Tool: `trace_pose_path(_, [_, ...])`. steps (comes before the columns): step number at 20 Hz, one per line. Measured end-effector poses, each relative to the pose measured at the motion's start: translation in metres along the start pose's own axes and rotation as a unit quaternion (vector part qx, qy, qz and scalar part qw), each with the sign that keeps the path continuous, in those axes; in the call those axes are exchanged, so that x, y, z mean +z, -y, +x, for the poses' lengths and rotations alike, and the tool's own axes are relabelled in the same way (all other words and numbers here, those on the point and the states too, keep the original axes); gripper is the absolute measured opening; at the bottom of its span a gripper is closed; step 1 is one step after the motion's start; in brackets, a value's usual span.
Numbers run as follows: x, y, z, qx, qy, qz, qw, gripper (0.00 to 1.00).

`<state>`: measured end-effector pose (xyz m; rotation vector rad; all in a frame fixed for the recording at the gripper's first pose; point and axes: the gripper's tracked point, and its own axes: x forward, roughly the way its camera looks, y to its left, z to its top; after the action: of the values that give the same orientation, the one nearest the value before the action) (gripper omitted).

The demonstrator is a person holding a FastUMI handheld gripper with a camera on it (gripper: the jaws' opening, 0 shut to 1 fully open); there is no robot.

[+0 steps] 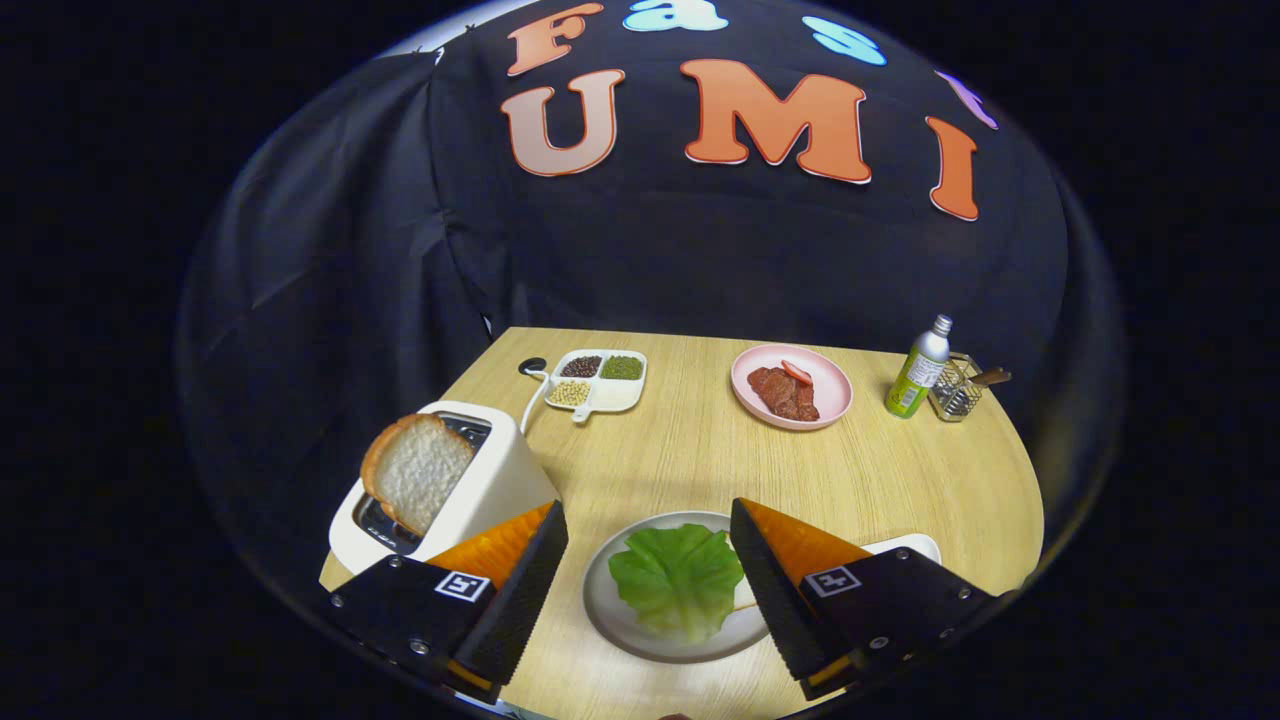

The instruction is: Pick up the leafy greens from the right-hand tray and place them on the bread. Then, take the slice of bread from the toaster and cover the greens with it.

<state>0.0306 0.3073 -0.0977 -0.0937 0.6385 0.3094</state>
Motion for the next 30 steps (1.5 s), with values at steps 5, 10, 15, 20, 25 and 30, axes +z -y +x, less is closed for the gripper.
trace_pose_path(5, [0.026, -0.052, -0.012, 0.019, 0.019, -0.014, 1.000, 0.98])
trace_pose_path(10, [0.035, -0.107, -0.012, 0.038, 0.025, -0.031, 0.998, 0.98])
trace_pose_path(15, [0.032, -0.144, 0.002, 0.035, 0.023, -0.036, 0.998, 0.98])
trace_pose_path(20, [0.019, -0.165, 0.023, 0.024, 0.004, -0.039, 0.999, 0.97])
trace_pose_path(25, [0.016, -0.163, 0.027, 0.004, 0.001, -0.037, 0.999, 0.76])
trace_pose_path(30, [0.007, -0.153, 0.035, -0.022, -0.013, -0.016, 1.000, 0.44])
